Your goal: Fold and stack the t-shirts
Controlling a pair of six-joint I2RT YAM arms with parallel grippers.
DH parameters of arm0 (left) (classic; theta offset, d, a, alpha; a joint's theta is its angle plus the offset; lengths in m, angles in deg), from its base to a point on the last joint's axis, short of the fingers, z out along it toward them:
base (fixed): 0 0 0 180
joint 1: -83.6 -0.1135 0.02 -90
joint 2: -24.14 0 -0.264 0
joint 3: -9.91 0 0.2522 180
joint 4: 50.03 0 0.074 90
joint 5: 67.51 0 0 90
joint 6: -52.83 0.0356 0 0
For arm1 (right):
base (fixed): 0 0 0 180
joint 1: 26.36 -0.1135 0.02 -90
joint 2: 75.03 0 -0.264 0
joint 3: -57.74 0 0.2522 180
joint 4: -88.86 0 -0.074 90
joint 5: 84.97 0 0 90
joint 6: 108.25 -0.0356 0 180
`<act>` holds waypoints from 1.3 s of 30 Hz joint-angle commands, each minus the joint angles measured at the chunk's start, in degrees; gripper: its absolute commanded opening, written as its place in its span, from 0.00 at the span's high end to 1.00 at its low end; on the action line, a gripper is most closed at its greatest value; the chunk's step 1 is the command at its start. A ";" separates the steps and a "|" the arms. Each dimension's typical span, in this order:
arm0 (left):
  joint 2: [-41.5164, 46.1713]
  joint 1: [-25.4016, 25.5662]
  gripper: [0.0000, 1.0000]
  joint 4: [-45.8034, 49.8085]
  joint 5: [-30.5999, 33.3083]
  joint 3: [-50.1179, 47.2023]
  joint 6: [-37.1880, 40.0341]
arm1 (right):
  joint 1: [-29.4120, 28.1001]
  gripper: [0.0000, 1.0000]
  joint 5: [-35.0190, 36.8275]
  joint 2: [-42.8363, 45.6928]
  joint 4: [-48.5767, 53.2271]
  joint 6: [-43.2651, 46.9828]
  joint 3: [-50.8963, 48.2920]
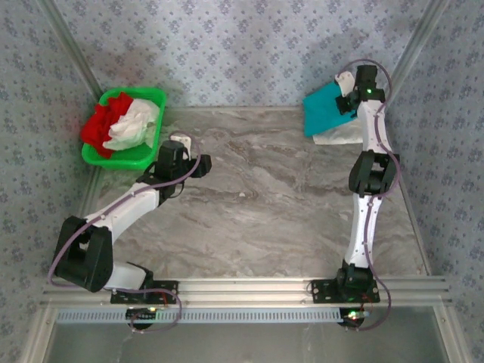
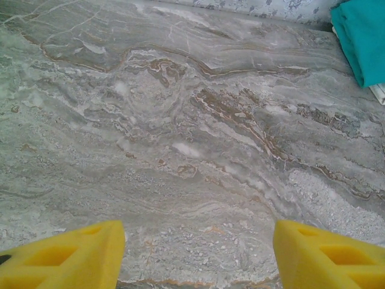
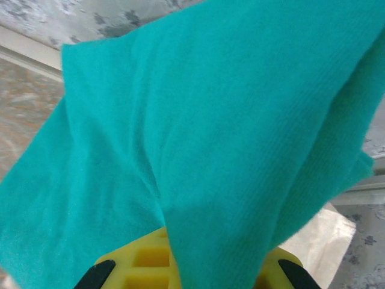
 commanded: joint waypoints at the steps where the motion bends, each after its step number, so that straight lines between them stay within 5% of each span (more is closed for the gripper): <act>1: 2.28 0.27 0.33 1.22 0.77 1.89 1.75 | 1.35 0.69 6.96 -2.20 -4.95 2.22 0.01; 2: 2.41 0.26 0.33 1.54 1.01 2.15 2.06 | 1.54 0.24 9.31 -2.29 -5.71 1.74 0.02; 3: 2.75 0.27 0.33 1.96 1.42 2.38 2.37 | 1.68 0.01 10.23 -2.13 -4.80 1.56 0.59; 8: 5.40 0.18 0.32 2.93 4.98 2.36 3.49 | 2.80 0.00 10.83 3.24 -2.29 -4.71 0.59; 13: 10.53 0.11 0.24 -1.12 11.12 -2.16 4.74 | 2.45 0.00 12.06 15.94 -5.30 -13.56 -11.52; 16: 15.00 0.18 0.02 -5.96 17.72 -7.56 5.41 | 2.21 0.00 10.30 29.38 -16.09 -18.65 -30.02; 20: 20.55 -0.37 0.02 -11.57 24.64 -14.76 8.47 | 0.00 0.00 6.63 47.99 -31.51 -23.85 -56.80; 26: 26.08 -1.81 0.02 -28.56 31.83 -28.42 18.31 | -5.89 0.00 13.24 66.15 -45.22 -30.79 -87.67; 29: 26.93 -6.05 0.02 -38.74 24.55 -35.35 20.45 | -8.99 0.00 16.94 72.42 -52.65 -31.70 -102.42; 32: 24.98 -8.48 0.02 -34.16 23.58 -34.85 21.36 | -11.10 0.00 23.17 77.38 -57.75 -32.81 -114.11; 39: 14.11 -15.02 0.02 -42.07 19.28 -37.47 18.52 | -10.38 0.00 23.04 79.15 -69.73 -35.53 -127.62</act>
